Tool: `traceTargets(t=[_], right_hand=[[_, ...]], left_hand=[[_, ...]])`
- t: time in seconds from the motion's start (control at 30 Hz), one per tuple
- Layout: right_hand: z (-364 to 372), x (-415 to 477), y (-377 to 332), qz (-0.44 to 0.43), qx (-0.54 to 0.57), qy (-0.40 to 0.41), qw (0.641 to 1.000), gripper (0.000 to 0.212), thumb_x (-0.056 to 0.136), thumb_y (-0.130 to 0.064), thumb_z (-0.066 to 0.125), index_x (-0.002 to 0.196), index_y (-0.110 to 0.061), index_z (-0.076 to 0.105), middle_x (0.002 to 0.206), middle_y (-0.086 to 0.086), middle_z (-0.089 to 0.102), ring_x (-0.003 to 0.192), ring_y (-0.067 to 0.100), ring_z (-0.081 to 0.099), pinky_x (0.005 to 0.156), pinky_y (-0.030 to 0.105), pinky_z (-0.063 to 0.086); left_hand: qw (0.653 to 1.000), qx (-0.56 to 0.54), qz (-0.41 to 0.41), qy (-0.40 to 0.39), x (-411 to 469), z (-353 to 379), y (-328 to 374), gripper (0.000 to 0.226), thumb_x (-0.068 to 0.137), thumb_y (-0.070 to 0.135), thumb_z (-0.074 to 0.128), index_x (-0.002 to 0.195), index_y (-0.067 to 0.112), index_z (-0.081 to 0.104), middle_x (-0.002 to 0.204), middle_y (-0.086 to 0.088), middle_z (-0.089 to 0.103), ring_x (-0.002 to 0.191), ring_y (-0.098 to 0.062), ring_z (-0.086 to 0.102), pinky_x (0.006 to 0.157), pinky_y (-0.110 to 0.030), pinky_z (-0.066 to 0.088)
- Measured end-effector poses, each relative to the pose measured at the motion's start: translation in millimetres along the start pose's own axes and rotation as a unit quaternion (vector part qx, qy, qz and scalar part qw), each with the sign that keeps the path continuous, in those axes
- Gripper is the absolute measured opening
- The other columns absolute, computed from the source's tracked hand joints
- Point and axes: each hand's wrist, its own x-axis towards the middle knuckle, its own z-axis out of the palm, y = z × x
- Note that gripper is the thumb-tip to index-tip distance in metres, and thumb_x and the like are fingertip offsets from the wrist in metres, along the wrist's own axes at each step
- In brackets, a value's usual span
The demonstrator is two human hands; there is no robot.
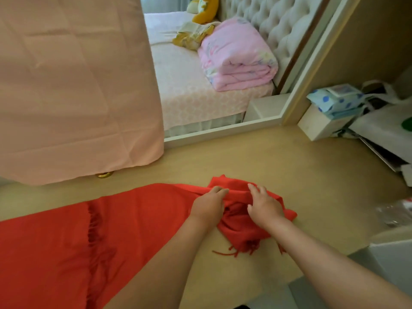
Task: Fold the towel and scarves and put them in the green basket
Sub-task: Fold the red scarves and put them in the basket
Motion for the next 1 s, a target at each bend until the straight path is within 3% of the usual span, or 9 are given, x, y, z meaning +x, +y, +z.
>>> traceTargets(t=[0.07, 0.17, 0.37, 0.47, 0.53, 0.6, 0.73, 0.87, 1.0], right_hand=[[0.1, 11.2, 17.3, 0.016, -0.015, -0.036, 0.999, 0.067, 0.096, -0.031, 0.053, 0.155, -0.025, 0.023, 0.156, 0.008, 0.030, 0.127, 0.029, 0.054, 0.099, 0.037, 0.047], [0.6, 25.7, 35.8, -0.020, 0.039, -0.027, 0.999, 0.036, 0.095, -0.022, 0.052, 0.131, -0.026, 0.057, 0.134, 0.006, 0.057, 0.118, 0.027, 0.058, 0.095, 0.033, 0.046], [-45.7, 48.6, 22.7, -0.066, 0.183, 0.066, 0.979, 0.018, 0.096, -0.012, 0.049, 0.107, -0.013, 0.063, 0.104, 0.017, 0.070, 0.098, 0.037, 0.064, 0.078, 0.039, 0.046], [-73.9, 60.7, 3.9, -0.109, 0.252, 0.133, 0.952, 0.025, 0.093, -0.006, 0.052, 0.115, -0.012, 0.063, 0.113, 0.013, 0.067, 0.106, 0.032, 0.062, 0.087, 0.030, 0.044], [-84.4, 61.2, -9.3, -0.147, 0.268, 0.111, 0.946, 0.044, 0.091, -0.007, 0.057, 0.135, -0.014, 0.054, 0.142, 0.011, 0.049, 0.130, 0.023, 0.049, 0.103, 0.019, 0.033], [-78.4, 57.6, -17.6, -0.170, 0.251, 0.068, 0.951, 0.057, 0.089, -0.007, 0.060, 0.143, -0.017, 0.046, 0.156, 0.010, 0.028, 0.140, 0.020, 0.036, 0.111, 0.018, 0.024], [-34.3, 32.2, -27.5, -0.208, 0.109, 0.024, 0.972, 0.025, 0.084, -0.035, 0.066, 0.108, -0.027, 0.062, 0.116, 0.001, 0.055, 0.115, 0.025, 0.056, 0.098, 0.035, 0.043], [7.0, 1.6, -30.9, -0.161, -0.089, -0.082, 0.980, 0.064, 0.065, -0.070, 0.066, 0.112, -0.028, 0.052, 0.114, -0.001, 0.049, 0.108, 0.023, 0.051, 0.093, 0.039, 0.041], [16.9, -9.3, -19.5, -0.144, -0.057, -0.117, 0.981, 0.033, 0.085, -0.021, 0.059, 0.117, -0.023, 0.050, 0.114, 0.004, 0.048, 0.105, 0.030, 0.058, 0.085, 0.040, 0.048]], left_hand=[[0.999, 0.037, -0.024, -0.024, 15.8, 9.9, 9.6, 0.059, 0.092, 0.014, 0.044, 0.149, 0.029, 0.038, 0.153, 0.006, 0.038, 0.122, -0.024, 0.057, 0.092, -0.037, 0.049], [0.992, 0.102, -0.060, -0.054, 28.1, 18.9, 9.9, 0.059, 0.091, 0.018, 0.048, 0.147, 0.031, 0.038, 0.139, 0.002, 0.051, 0.114, -0.026, 0.061, 0.085, -0.037, 0.050], [0.993, 0.016, -0.096, 0.069, 45.9, -6.4, 10.2, 0.022, 0.093, 0.022, 0.051, 0.107, 0.020, 0.067, 0.105, -0.009, 0.069, 0.101, -0.033, 0.063, 0.078, -0.036, 0.047], [0.970, -0.105, -0.105, 0.194, 63.5, -29.3, 9.6, 0.018, 0.091, 0.005, 0.053, 0.102, 0.009, 0.067, 0.102, -0.014, 0.067, 0.097, -0.034, 0.062, 0.082, -0.034, 0.045], [0.955, -0.160, -0.117, 0.223, 68.1, -40.1, 7.1, 0.030, 0.092, 0.003, 0.053, 0.122, 0.008, 0.060, 0.120, -0.011, 0.059, 0.107, -0.026, 0.059, 0.092, -0.027, 0.042], [0.960, -0.161, -0.121, 0.194, 65.7, -41.8, 1.5, 0.049, 0.091, 0.002, 0.054, 0.139, 0.011, 0.047, 0.137, -0.007, 0.045, 0.116, -0.022, 0.053, 0.098, -0.030, 0.043], [0.984, -0.077, -0.090, 0.132, 38.7, -17.5, -11.6, 0.041, 0.083, 0.003, 0.054, 0.120, 0.019, 0.058, 0.118, -0.003, 0.054, 0.103, -0.027, 0.060, 0.085, -0.039, 0.051], [0.996, -0.011, -0.085, -0.014, 4.9, 11.6, -13.2, 0.030, 0.074, 0.037, 0.066, 0.101, 0.028, 0.056, 0.098, 0.006, 0.050, 0.093, -0.019, 0.057, 0.071, -0.034, 0.047], [0.994, 0.023, -0.089, -0.057, -11.0, 28.8, -22.8, 0.035, 0.078, 0.023, 0.067, 0.108, 0.027, 0.048, 0.102, 0.000, 0.048, 0.093, -0.026, 0.056, 0.073, -0.042, 0.049]])
